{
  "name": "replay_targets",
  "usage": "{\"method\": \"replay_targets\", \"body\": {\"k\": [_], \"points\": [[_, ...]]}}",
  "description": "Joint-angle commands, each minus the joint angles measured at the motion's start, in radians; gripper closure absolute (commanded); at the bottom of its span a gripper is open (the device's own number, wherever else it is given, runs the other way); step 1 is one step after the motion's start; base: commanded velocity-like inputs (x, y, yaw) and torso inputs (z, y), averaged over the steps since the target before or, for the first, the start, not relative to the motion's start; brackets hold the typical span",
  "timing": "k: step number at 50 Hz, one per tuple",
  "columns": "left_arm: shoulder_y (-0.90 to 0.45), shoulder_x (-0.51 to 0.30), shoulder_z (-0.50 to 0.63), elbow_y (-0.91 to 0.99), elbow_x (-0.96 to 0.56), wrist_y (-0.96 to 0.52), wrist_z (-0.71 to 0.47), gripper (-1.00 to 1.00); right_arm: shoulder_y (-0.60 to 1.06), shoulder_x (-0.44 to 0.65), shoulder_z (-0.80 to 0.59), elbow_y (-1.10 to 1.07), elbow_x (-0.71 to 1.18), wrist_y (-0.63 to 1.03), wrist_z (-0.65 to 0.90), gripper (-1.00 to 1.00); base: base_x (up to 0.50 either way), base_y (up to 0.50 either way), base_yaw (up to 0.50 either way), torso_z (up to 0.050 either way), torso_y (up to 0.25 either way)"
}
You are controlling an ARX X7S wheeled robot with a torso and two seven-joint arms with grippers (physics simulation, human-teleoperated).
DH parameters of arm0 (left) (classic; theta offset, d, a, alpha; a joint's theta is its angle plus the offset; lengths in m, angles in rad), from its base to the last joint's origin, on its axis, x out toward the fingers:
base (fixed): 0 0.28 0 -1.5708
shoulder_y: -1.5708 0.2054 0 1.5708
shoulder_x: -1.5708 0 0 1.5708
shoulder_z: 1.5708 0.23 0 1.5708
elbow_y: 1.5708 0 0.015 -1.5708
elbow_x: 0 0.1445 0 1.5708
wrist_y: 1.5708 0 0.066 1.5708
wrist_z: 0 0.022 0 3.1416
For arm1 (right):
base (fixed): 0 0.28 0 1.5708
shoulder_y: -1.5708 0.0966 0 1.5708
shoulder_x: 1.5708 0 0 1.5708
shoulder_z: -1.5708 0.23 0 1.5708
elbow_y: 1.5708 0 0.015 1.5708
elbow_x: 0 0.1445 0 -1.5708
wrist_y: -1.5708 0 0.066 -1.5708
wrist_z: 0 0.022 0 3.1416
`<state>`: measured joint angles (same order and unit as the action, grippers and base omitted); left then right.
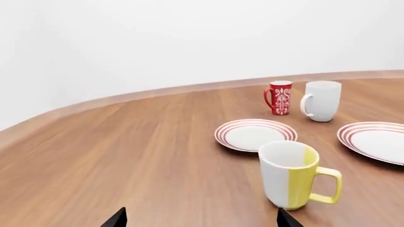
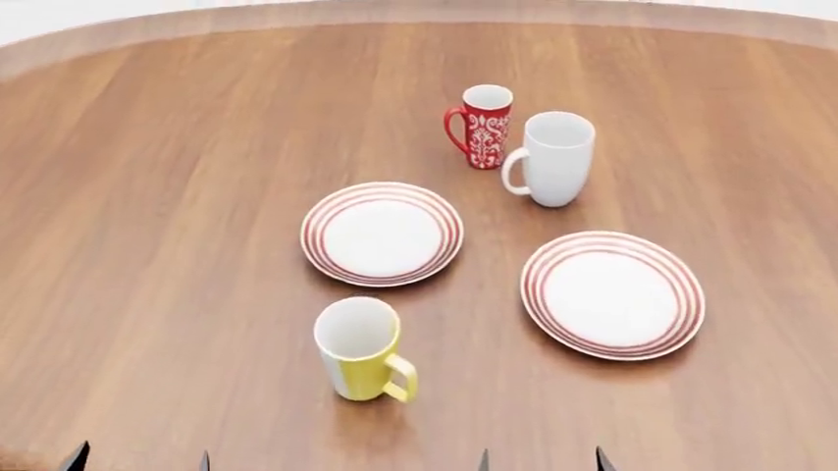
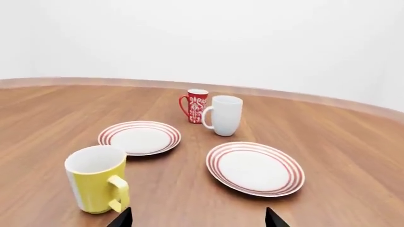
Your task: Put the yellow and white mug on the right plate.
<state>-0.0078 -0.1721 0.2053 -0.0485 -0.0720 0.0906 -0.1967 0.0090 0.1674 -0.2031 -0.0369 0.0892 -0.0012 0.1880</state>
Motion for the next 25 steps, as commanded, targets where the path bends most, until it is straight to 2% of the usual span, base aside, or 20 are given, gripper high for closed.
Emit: {"method": "replay_targets", "body": {"k": [1,25], "points": [[-0.002,0.013,-0.014,-0.004,0.019,0.014,0.014,-1.0,-0.003,-0.013,0.019,0.007,-0.001,-0.032,-0.02,-1.0,0.5,0.0,0.0,0.0,0.0],[-0.005,0.001,0.004,-0.007,0.014,0.016,0.0,-1.0,0.003,-0.003,0.008,0.018,0.015,-0.031,-0.001,-1.0,0.5,0.0,0.0,0.0,0.0]]}}
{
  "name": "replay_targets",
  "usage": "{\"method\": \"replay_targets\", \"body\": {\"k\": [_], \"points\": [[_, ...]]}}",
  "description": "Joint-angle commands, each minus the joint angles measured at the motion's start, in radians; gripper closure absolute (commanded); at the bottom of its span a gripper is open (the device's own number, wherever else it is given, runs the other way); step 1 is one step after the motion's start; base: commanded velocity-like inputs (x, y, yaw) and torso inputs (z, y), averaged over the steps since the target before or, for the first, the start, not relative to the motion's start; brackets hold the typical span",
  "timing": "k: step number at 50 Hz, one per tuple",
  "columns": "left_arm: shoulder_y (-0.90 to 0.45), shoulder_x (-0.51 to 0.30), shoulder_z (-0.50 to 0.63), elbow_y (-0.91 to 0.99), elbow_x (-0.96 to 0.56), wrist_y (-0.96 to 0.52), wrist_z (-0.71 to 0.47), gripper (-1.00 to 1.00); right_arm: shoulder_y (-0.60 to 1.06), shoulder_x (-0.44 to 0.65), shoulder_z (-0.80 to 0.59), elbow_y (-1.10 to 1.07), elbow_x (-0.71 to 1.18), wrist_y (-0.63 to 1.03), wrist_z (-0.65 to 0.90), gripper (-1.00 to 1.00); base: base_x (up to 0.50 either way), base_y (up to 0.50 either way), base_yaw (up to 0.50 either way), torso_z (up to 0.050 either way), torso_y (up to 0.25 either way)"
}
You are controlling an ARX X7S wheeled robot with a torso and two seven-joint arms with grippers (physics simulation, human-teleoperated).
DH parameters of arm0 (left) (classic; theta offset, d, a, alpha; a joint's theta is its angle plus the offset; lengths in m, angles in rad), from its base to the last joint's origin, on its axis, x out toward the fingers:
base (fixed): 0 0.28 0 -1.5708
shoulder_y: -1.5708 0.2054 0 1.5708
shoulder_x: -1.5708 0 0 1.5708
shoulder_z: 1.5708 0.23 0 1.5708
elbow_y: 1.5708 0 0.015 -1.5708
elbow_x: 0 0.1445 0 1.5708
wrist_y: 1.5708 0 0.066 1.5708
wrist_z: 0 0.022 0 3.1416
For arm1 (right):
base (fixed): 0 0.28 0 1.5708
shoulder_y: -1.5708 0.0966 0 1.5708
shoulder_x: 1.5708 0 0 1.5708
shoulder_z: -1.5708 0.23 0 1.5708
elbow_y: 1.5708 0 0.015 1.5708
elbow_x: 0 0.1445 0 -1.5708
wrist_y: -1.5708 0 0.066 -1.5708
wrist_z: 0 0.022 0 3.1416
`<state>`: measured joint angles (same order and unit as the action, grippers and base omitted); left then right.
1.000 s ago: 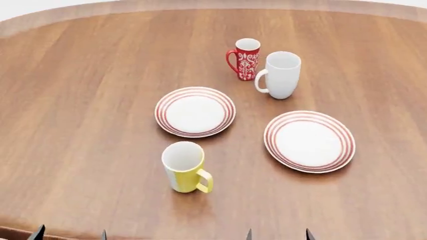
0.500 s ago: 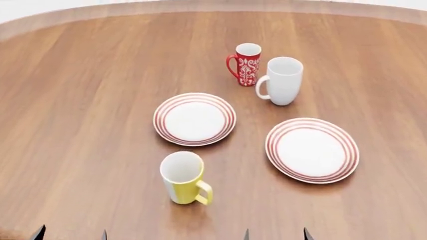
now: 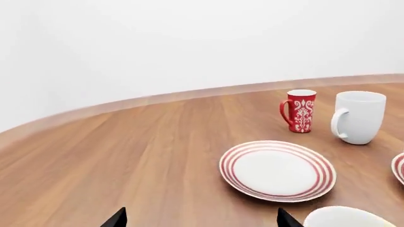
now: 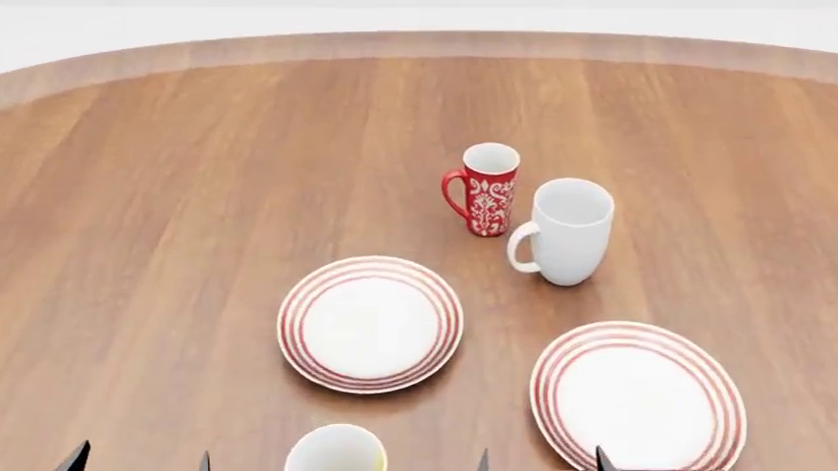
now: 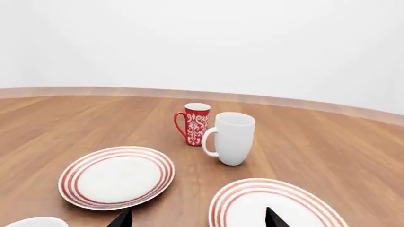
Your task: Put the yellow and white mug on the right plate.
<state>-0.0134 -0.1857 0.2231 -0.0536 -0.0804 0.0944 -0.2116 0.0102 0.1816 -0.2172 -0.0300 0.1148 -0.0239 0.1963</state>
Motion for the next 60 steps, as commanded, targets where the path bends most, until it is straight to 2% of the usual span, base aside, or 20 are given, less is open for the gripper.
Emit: {"method": "replay_targets", "body": {"k": [1,8,28,38,43,48,60], "points": [[0.0,0.014,-0.014,0.0,0.021,0.012,0.015,-1.0,0.001,-0.016,0.022,0.01,-0.009,-0.008,-0.009,-1.0,0.5,0.0,0.0,0.0,0.0],[0.0,0.011,-0.01,-0.002,0.019,0.015,0.01,-1.0,0.006,-0.012,0.017,0.005,-0.006,0.015,-0.001,-1.0,0.5,0.0,0.0,0.0,0.0],[-0.002,0.001,-0.003,0.002,0.009,0.016,-0.001,-1.0,0.012,0.011,-0.004,0.015,0.001,0.02,-0.014,-1.0,0.0,0.0,0.0,0.0,0.0],[-0.003,-0.005,-0.001,0.007,0.001,0.013,-0.006,-1.0,0.019,0.108,0.023,-0.05,0.066,0.056,-0.098,-1.0,0.0,0.0,0.0,0.0,0.0],[-0.002,-0.007,0.002,0.01,-0.002,0.011,-0.008,-1.0,-0.001,0.18,0.001,-0.036,0.124,-0.006,-0.242,-1.0,0.0,0.0,0.0,0.0,0.0],[-0.002,-0.01,0.002,0.015,-0.006,0.009,-0.01,-1.0,-0.027,0.222,-0.021,-0.051,0.143,-0.052,-0.321,-1.0,0.0,0.0,0.0,0.0,0.0],[-0.002,-0.017,0.005,0.019,-0.015,0.009,-0.013,-1.0,-0.065,0.293,-0.021,-0.115,0.225,-0.035,-0.407,-1.0,0.0,0.0,0.0,0.0,0.0]]}}
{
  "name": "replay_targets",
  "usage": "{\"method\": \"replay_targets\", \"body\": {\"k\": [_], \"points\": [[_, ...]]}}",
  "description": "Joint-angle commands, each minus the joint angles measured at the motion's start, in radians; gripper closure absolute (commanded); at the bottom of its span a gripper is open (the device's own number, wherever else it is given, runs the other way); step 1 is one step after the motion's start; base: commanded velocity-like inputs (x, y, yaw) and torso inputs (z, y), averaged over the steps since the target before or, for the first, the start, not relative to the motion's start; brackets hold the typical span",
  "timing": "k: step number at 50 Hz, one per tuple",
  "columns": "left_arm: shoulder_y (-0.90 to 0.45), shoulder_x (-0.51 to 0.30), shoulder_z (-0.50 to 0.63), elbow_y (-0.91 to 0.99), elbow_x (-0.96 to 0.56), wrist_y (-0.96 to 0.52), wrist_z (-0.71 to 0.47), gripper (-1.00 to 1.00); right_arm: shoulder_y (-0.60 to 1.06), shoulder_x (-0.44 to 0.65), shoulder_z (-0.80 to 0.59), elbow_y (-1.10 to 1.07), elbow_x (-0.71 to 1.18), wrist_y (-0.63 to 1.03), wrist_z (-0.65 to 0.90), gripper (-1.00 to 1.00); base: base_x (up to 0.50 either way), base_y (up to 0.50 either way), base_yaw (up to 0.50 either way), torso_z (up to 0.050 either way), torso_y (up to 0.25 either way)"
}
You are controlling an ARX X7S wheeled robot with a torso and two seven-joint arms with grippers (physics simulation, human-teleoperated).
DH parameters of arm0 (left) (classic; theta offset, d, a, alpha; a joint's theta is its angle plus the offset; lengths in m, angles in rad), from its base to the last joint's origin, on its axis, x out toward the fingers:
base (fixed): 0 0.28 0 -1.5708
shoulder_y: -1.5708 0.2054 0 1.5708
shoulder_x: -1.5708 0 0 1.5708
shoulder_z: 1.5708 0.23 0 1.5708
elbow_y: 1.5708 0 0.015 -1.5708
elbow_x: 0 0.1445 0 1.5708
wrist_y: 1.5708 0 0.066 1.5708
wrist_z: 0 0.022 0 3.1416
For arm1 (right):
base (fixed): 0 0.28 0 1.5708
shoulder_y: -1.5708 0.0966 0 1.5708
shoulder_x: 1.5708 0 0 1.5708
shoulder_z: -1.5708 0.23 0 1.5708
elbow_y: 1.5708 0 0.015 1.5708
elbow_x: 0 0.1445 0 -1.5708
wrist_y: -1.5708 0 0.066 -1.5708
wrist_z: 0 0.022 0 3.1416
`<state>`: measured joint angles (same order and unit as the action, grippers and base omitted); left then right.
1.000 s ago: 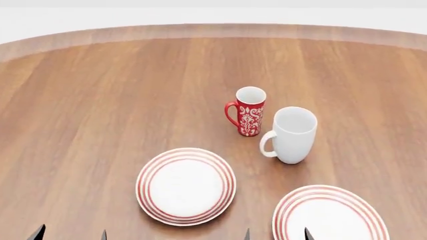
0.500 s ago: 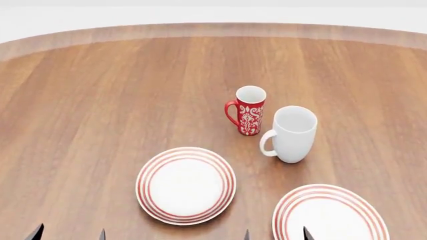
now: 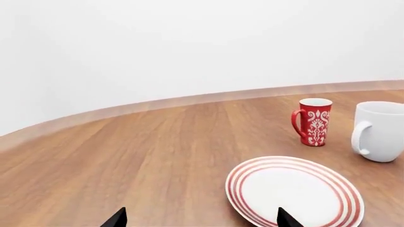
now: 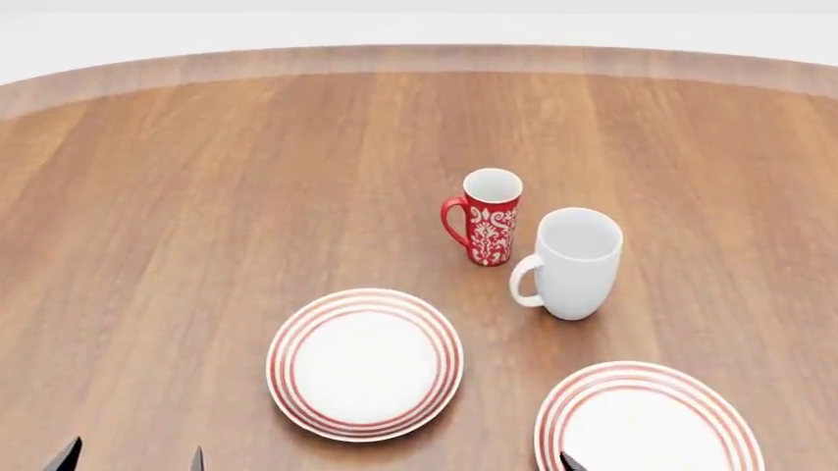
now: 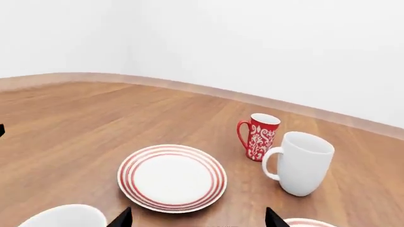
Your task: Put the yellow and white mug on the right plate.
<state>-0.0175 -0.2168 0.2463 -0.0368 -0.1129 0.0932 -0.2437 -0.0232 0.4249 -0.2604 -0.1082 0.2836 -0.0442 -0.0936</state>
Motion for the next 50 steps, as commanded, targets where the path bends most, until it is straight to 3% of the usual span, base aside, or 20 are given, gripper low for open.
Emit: {"method": "replay_targets", "body": {"k": [1,27,50], "points": [[0.002,0.014,-0.018,0.003,0.016,0.01,0.018,-1.0,-0.025,0.056,0.028,-0.036,0.073,0.009,-0.117,-1.0,0.0,0.0,0.0,0.0,0.0],[-0.003,0.005,-0.006,-0.001,0.008,0.018,0.008,-1.0,-0.085,0.158,0.027,-0.121,0.171,0.039,-0.219,-1.0,0.0,0.0,0.0,0.0,0.0],[-0.001,-0.004,0.004,0.002,0.0,0.024,0.0,-1.0,-0.177,0.291,-0.007,-0.253,0.123,0.065,-0.268,-1.0,0.0,0.0,0.0,0.0,0.0]]}}
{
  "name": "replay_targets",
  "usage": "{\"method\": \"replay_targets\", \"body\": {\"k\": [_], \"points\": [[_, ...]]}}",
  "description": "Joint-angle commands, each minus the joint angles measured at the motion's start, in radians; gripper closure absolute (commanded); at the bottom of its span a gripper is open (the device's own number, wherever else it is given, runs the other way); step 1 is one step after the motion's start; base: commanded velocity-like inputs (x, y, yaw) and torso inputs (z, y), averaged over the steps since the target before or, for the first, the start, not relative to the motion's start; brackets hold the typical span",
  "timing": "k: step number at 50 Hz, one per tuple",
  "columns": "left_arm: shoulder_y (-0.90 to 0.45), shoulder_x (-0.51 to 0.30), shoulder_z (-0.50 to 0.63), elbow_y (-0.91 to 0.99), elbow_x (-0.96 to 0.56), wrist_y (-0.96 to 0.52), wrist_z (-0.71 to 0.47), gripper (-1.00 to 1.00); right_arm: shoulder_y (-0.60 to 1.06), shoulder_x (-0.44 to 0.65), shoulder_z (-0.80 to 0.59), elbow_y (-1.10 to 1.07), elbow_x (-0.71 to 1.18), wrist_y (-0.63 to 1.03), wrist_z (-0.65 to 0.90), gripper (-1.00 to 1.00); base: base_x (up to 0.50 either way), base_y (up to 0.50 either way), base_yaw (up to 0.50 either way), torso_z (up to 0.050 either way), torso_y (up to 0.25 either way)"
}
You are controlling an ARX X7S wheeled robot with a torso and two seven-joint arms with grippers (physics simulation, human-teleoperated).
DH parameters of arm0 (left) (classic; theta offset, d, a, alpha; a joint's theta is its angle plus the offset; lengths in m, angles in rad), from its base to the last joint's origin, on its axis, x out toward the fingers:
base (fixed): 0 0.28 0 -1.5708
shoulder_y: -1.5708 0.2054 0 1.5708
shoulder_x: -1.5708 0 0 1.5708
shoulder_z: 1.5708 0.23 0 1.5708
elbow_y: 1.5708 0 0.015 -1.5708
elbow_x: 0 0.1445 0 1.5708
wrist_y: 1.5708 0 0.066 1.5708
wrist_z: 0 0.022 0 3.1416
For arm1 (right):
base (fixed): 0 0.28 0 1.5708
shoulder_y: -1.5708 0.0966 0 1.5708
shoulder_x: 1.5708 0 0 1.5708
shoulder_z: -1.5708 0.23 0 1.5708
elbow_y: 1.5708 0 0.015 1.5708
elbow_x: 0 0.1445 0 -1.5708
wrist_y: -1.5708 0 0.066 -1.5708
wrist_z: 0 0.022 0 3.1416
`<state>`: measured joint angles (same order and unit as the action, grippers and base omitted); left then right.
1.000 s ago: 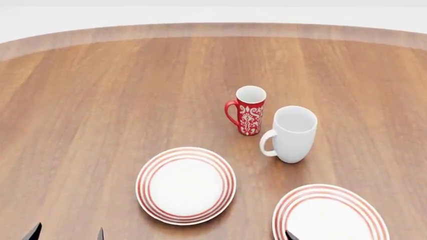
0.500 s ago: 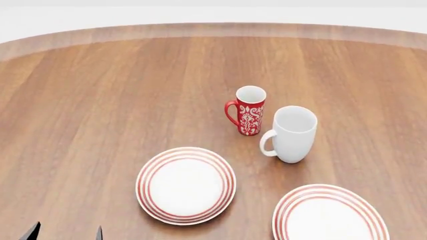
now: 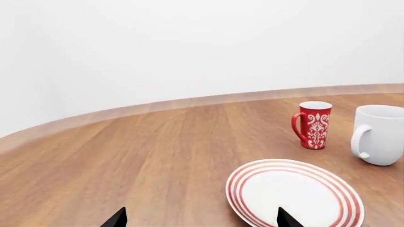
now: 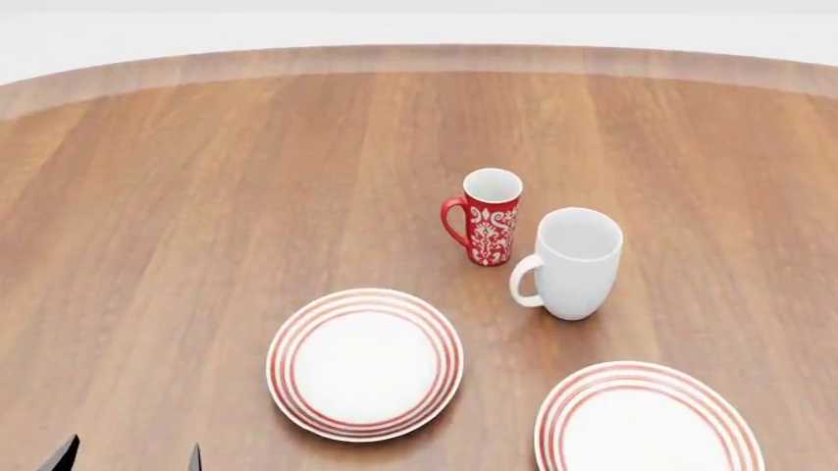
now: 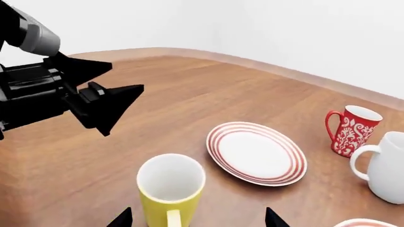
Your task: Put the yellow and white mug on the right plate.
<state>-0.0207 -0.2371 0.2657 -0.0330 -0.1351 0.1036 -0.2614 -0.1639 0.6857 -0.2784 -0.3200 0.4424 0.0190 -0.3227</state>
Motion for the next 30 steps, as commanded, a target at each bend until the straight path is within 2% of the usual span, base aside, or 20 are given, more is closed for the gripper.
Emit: {"method": "replay_targets", "body": {"k": [1,22,30], "points": [[0.002,0.015,-0.015,-0.001,0.022,0.014,0.017,-1.0,-0.035,0.029,0.004,-0.032,-0.048,-0.002,-0.042,-1.0,0.0,0.0,0.0,0.0,0.0],[-0.001,0.007,-0.005,-0.002,0.012,0.015,0.011,-1.0,0.031,-0.009,-0.044,0.04,-0.089,0.003,-0.062,-1.0,0.0,0.0,0.0,0.0,0.0],[-0.003,0.006,0.002,-0.009,0.012,0.017,0.008,-1.0,0.119,-0.053,-0.068,0.131,-0.091,0.016,-0.091,-1.0,0.0,0.0,0.0,0.0,0.0]]}}
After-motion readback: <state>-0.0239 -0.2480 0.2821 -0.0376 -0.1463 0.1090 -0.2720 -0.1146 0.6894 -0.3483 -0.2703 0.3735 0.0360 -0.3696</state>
